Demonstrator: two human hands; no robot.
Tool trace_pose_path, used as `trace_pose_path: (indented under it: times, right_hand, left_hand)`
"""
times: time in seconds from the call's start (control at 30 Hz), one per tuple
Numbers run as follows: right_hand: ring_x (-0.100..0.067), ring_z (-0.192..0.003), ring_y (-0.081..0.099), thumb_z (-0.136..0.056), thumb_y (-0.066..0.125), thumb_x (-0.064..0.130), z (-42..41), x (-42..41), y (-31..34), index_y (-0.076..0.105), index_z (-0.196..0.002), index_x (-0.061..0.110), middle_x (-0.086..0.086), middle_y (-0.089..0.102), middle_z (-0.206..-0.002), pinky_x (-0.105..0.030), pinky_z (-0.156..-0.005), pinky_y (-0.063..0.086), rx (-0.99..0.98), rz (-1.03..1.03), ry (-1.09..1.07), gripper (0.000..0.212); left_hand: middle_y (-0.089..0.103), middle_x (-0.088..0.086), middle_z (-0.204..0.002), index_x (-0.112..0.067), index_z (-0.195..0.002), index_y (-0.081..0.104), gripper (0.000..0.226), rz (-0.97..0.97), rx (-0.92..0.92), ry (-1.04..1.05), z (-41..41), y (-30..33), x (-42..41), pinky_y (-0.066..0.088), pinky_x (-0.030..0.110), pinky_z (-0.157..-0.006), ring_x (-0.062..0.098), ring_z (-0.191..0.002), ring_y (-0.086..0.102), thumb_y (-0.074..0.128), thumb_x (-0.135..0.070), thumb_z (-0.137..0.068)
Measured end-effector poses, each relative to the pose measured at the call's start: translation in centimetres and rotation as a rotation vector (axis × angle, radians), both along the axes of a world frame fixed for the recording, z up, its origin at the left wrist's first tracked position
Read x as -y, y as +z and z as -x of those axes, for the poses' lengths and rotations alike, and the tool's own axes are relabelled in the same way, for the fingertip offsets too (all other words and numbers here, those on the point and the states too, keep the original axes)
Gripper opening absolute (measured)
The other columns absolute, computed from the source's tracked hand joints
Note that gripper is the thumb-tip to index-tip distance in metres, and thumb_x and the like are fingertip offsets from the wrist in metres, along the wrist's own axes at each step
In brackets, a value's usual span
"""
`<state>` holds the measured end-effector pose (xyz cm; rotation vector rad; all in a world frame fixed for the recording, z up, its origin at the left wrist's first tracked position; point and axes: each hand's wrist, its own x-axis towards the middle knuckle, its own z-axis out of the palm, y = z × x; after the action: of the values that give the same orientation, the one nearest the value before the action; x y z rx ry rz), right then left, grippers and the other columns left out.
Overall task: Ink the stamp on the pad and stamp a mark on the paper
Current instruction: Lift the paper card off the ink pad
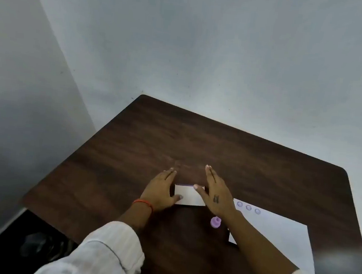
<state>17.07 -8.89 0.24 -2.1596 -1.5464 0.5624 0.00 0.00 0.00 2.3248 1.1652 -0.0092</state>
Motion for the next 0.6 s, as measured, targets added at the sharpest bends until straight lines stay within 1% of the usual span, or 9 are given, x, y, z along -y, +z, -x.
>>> trace_pose_path:
  times: [0.07,0.17,0.37,0.47,0.6]
  right_hand:
    - [-0.022,-0.141,0.016,-0.087,0.050,0.052,-0.1,-0.1,-0.3,0.009,-0.146,0.016,-0.005,0.014,-0.156,-0.036,-0.112,0.021,0.029,0.073,0.048,0.080]
    - [-0.021,-0.140,0.019,-0.080,0.062,0.049,-0.2,0.2,-0.8,0.014,-0.145,0.015,-0.004,0.019,-0.155,-0.034,-0.112,0.021,0.037,0.155,0.109,0.088]
    - [-0.020,-0.135,0.028,-0.075,0.069,0.042,-0.7,-0.1,-1.4,0.028,-0.142,0.015,-0.003,0.033,-0.149,-0.033,-0.109,0.027,0.105,0.201,0.181,0.082]
    - [-0.020,-0.134,0.029,-0.075,0.071,0.037,-1.0,0.0,-1.5,0.030,-0.141,0.015,-0.003,0.035,-0.148,-0.034,-0.109,0.029,0.124,0.222,0.215,0.080]
    - [-0.021,-0.131,0.034,-0.073,0.074,0.031,-1.3,0.1,-1.5,0.034,-0.139,0.014,-0.005,0.037,-0.145,-0.032,-0.106,0.031,0.109,0.212,0.205,0.079]
  left_hand:
    - [0.017,0.003,-0.155,-0.017,-0.146,0.014,0.087,0.013,-0.010,-0.054,0.2,-0.4,0.0,0.017,0.036,-0.116,0.021,-0.141,0.015,0.064,-0.043,-0.080]
    - [0.025,0.004,-0.152,-0.015,-0.145,0.019,0.088,0.024,-0.015,-0.086,0.4,-1.1,0.3,0.019,0.034,-0.116,0.020,-0.139,0.020,0.068,-0.041,-0.077]
    - [0.031,0.004,-0.150,-0.013,-0.143,0.027,0.079,-0.007,-0.016,-0.136,0.1,-1.7,0.0,0.019,0.032,-0.114,0.019,-0.137,0.022,0.068,-0.036,-0.079]
    - [0.030,0.003,-0.151,-0.011,-0.142,0.029,0.077,0.004,-0.008,-0.148,-0.1,-1.8,0.0,0.019,0.031,-0.114,0.019,-0.137,0.022,0.068,-0.034,-0.080]
    - [0.030,0.002,-0.150,-0.012,-0.141,0.031,0.073,0.007,0.014,-0.168,-0.7,-1.6,0.4,0.020,0.031,-0.114,0.019,-0.137,0.023,0.068,-0.028,-0.080]
